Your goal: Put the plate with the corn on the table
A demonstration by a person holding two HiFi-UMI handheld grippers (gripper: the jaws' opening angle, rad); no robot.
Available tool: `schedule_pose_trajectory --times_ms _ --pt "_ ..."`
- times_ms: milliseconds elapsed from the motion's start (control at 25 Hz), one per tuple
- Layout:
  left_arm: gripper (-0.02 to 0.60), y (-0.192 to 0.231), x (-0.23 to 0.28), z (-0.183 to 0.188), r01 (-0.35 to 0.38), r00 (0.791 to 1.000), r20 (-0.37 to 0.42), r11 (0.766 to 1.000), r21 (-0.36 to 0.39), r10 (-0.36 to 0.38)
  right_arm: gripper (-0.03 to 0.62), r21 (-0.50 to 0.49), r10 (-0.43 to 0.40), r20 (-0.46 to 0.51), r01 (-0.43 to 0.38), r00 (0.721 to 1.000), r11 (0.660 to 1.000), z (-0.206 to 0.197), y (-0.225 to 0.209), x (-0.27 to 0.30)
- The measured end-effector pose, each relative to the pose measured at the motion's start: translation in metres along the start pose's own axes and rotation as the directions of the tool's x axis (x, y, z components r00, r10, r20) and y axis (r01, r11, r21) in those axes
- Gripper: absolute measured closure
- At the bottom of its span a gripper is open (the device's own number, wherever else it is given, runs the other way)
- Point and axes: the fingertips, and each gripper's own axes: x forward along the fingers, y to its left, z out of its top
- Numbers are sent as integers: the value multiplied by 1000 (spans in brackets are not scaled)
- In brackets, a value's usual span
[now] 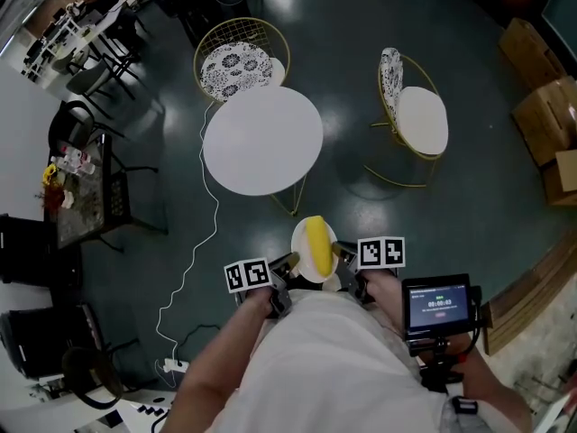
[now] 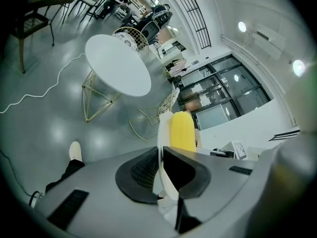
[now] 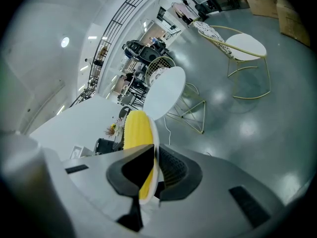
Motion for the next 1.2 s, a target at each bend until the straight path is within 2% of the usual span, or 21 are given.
schedule_pose_trajectory --times_ms 320,520,720,1200 --pt "551 8 4 23 11 1000 0 1000 -11 -11 559 2 9 7 -9 1000 1000 19 7 15" --pt "551 27 2 61 23 1000 -2 1000 -13 -23 559 5 10 11 -10 1000 1000 42 17 50" --pt "552 18 -5 77 34 999 2 999 -11 -34 559 5 9 20 -9 1000 1000 55 29 49" --pt "552 33 -18 127 41 999 25 999 -12 -41 559 -1 12 25 -12 1000 1000 86 55 85"
